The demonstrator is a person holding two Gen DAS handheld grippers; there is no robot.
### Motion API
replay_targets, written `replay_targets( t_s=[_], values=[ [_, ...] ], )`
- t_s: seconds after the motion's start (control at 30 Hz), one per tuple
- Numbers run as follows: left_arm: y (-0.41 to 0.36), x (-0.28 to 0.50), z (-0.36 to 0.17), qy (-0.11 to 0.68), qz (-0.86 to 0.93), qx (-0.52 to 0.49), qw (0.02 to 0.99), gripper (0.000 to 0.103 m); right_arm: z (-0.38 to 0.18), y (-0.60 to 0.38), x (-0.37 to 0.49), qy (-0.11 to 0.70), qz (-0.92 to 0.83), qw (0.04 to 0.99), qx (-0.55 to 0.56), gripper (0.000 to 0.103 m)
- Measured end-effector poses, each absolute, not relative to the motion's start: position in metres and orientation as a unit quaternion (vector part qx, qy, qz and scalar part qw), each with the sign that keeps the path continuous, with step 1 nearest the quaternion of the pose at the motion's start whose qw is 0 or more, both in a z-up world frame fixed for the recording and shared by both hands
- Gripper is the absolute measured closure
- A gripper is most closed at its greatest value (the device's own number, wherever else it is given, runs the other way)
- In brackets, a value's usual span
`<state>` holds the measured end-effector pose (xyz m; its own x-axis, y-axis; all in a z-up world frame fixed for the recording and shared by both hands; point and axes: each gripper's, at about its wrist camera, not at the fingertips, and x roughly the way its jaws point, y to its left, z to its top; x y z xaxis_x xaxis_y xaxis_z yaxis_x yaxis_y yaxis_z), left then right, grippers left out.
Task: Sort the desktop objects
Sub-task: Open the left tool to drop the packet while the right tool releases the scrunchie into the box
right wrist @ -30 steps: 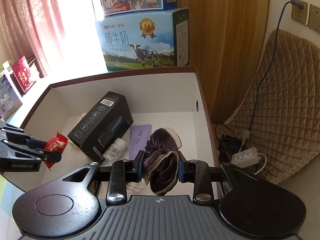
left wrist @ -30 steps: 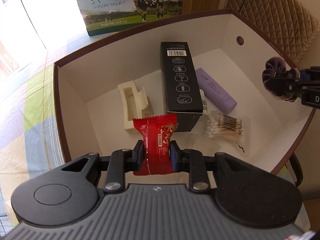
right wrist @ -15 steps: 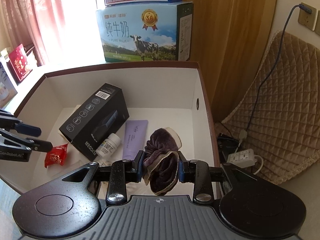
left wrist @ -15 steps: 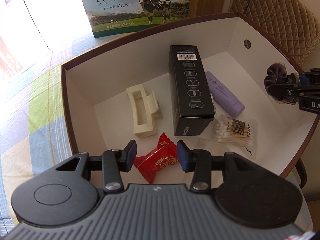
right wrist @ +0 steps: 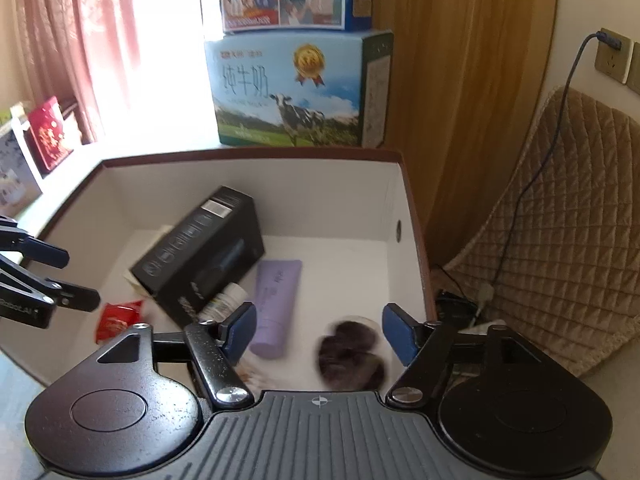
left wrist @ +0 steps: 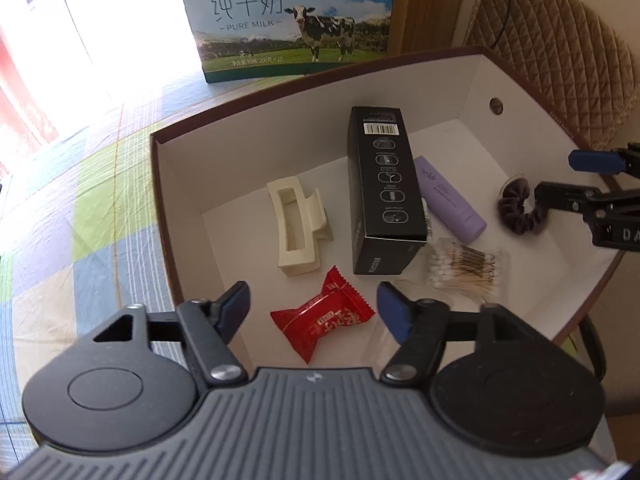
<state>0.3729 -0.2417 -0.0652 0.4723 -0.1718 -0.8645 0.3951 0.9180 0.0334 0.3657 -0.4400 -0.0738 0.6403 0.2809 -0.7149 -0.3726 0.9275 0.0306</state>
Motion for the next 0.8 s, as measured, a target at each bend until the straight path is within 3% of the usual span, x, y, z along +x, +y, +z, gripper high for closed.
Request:
replay_targets(
  t_s=[0.1, 0.23, 0.53, 0.8],
  values=[
    [-0.239, 0.366, -0.059, 0.483, -0.164, 0.107, 0.853, 0.026, -0.066, -0.439, 0.357, 0.379, 0.190, 0.904, -0.048, 0.012],
    [-0.235, 0.359, -0.053, 0.484, -0.156, 0.106, 0.855, 0.021, -0.057, -0.438, 0.347, 0.379, 0.203, 0.902, -0.035, 0.002],
    [-0.223, 0.339, -0.036, 0.474, -0.148, 0.086, 0.864, 0.013, -0.049, -0.434, 0.328, 0.382, 0.204, 0.901, -0.026, 0.002],
    [-0.212, 0.314, -0.019, 0.461, -0.148, 0.075, 0.872, 0.013, -0.045, -0.432, 0.308, 0.385, 0.208, 0.899, -0.014, 0.002]
  ],
)
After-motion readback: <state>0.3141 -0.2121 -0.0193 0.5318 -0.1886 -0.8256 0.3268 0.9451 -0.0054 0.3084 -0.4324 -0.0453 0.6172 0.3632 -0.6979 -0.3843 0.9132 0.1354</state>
